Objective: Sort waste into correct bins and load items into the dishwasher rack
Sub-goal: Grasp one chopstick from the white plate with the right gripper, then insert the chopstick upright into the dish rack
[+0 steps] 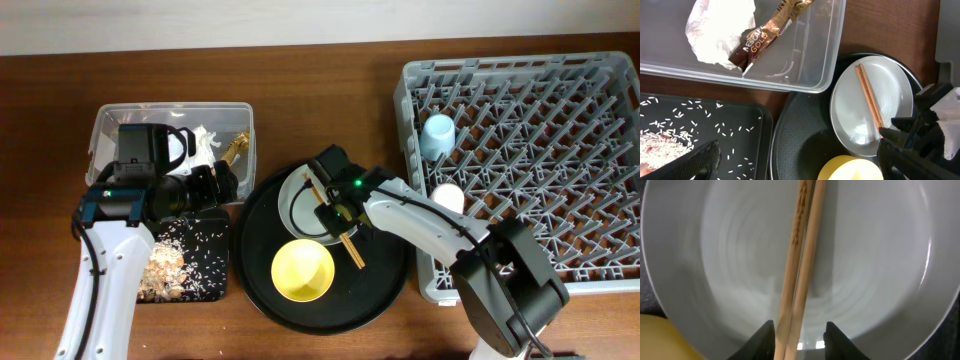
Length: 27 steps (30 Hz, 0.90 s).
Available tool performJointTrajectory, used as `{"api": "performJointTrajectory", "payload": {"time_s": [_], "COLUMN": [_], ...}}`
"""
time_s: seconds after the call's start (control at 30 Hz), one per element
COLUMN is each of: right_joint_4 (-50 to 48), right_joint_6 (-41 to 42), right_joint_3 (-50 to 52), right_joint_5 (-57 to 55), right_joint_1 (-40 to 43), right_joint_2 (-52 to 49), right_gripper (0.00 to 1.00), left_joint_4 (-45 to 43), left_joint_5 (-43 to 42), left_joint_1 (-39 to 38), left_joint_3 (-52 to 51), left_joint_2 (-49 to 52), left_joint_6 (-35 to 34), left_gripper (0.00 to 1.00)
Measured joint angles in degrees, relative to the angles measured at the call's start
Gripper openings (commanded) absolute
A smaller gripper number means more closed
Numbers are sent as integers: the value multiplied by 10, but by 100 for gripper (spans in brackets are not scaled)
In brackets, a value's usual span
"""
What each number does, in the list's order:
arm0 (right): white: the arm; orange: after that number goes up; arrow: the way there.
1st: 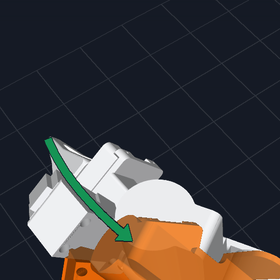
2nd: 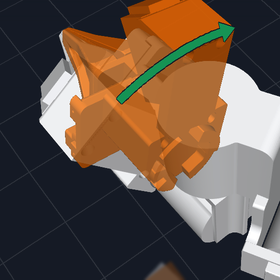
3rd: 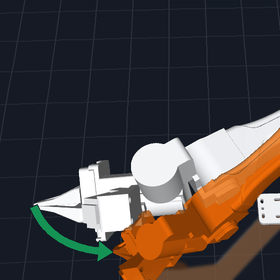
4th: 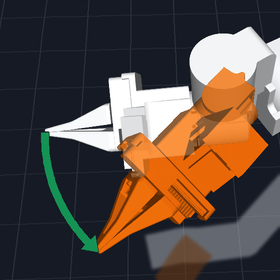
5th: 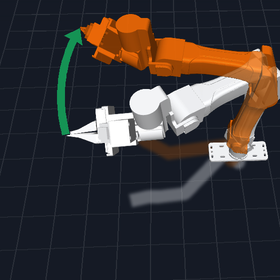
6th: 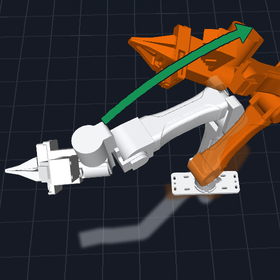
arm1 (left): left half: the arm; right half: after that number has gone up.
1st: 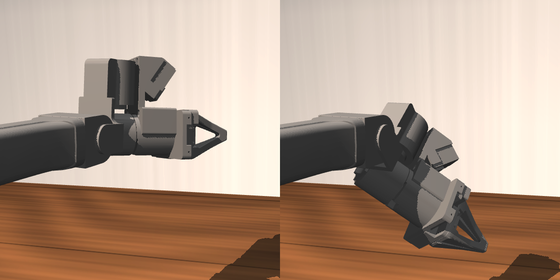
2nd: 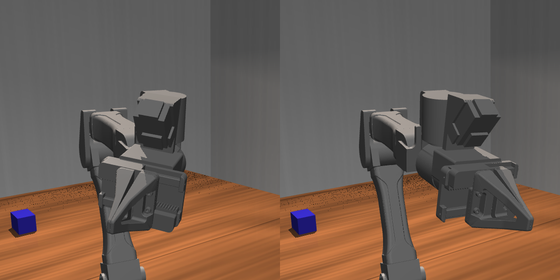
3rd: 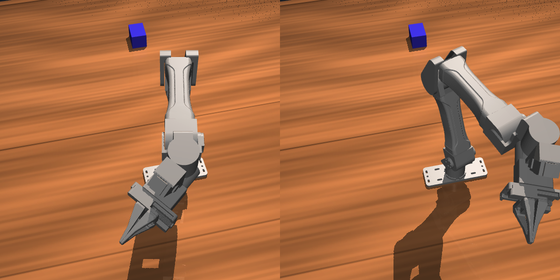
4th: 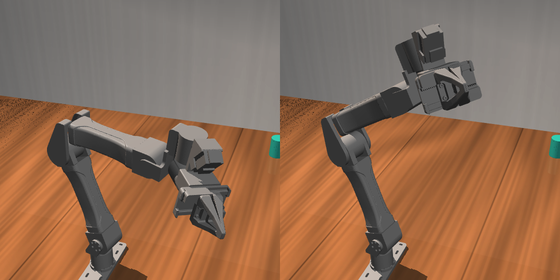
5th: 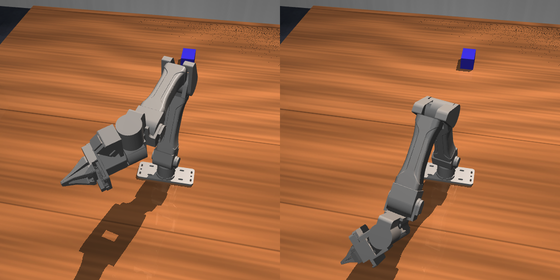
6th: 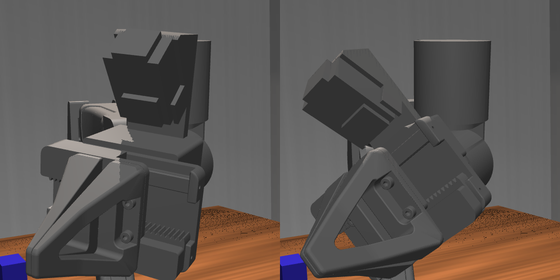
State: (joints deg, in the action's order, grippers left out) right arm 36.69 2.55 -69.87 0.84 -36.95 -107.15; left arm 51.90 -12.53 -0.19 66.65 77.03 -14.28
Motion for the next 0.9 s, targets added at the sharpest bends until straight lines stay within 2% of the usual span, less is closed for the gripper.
{"api": "performJointTrajectory", "payload": {"time_s": [0.37, 0.57, 0.63, 0.73, 0.9], "right_joint_4": [8, 55, 50, 49, 51], "right_joint_6": [0, 0, 0, 0, 0], "right_joint_3": [3, 17, 17, 17, 16], "right_joint_5": [-19, -8, -6, -4, -3], "right_joint_1": [0, 0, 0, 0, 0], "right_joint_2": [1, 0, 0, 0, 0], "right_gripper": [34, 33, 29, 4, 4], "left_joint_4": [0, 0, 0, 0, 0], "left_joint_5": [0, 0, 0, 0, 0], "left_joint_1": [0, 0, 0, 0, 0], "left_joint_3": [0, 0, 0, 0, 0], "left_joint_2": [0, 0, 0, 0, 0], "left_joint_6": [0, 0, 0, 0, 0], "left_gripper": [99, 99, 99, 99, 99]}}
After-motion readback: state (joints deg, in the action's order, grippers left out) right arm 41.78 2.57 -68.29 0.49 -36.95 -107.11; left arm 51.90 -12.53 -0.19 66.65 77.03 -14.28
